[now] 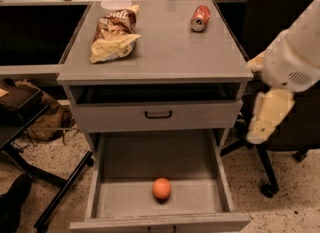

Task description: Pick orange from middle drawer and place on counter

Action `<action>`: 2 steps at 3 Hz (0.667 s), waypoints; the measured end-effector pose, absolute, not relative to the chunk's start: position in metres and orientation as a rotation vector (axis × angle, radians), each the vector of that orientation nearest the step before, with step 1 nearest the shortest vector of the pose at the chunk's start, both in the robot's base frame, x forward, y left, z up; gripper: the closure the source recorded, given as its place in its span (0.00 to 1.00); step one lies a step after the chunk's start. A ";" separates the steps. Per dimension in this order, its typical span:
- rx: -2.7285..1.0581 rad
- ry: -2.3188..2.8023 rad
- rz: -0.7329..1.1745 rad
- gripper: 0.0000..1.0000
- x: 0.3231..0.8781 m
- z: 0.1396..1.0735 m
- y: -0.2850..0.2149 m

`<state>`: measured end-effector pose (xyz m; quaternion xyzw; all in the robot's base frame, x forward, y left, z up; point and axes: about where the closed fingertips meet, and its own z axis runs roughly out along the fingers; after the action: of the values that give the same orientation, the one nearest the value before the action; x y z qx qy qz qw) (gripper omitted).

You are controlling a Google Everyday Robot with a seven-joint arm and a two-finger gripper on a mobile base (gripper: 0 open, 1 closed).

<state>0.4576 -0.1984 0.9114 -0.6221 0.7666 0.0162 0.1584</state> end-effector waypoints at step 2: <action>-1.864 2.169 0.357 0.00 0.480 0.757 -0.154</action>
Offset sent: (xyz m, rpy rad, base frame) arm 0.0276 0.0694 -0.2266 0.1833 0.2644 0.1390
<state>0.4797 -0.1542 0.7574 -0.6413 0.7463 0.1227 0.1294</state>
